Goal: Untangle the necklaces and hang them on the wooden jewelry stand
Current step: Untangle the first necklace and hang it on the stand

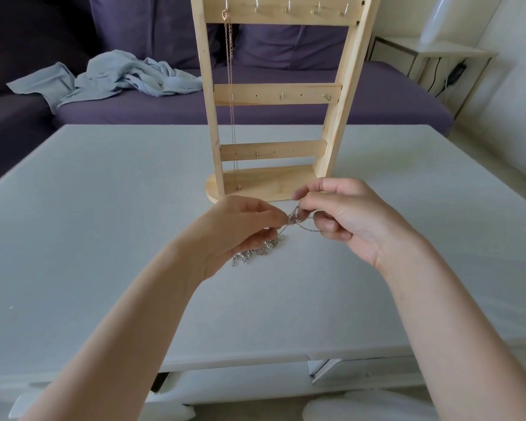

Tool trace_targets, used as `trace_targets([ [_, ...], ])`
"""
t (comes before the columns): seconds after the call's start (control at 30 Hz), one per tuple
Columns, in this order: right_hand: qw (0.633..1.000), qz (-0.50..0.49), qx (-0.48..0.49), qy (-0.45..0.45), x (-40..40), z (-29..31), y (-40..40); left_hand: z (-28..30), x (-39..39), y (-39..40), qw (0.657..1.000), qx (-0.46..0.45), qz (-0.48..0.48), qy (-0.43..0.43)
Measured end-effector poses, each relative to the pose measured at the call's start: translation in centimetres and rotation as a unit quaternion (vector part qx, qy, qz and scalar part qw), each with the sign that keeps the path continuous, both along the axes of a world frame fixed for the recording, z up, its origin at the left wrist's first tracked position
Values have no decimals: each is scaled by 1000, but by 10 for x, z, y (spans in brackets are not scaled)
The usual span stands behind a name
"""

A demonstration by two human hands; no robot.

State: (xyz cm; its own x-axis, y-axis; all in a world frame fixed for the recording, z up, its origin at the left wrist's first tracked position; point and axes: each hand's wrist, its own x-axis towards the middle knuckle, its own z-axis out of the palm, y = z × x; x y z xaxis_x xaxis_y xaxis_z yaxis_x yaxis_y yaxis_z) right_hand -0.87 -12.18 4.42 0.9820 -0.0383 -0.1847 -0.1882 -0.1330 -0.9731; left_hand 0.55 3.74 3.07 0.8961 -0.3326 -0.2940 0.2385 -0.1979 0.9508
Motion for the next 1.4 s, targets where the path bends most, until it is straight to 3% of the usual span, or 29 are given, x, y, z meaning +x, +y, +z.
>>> trace_targets([
  [0.27,999,36,-11,36,0,-2,0,1,1,-5,994,-1,93,-54],
  [0.47,991,88,-76,73,0,-3,2,1,-2,-7,986,54,89,-128],
  [0.67,984,102,-133,67,-1,-5,1,1,-2,-6,991,65,75,-93],
  [0.93,994,36,-77,75,2,-6,0,-2,0,-7,991,76,73,-85],
  [1.13,995,20,-82,57,1,-6,-1,-9,-2,-10,989,128,14,-70],
  [1.4,990,35,-117,67,2,-9,2,-8,-5,-13,998,58,29,8],
])
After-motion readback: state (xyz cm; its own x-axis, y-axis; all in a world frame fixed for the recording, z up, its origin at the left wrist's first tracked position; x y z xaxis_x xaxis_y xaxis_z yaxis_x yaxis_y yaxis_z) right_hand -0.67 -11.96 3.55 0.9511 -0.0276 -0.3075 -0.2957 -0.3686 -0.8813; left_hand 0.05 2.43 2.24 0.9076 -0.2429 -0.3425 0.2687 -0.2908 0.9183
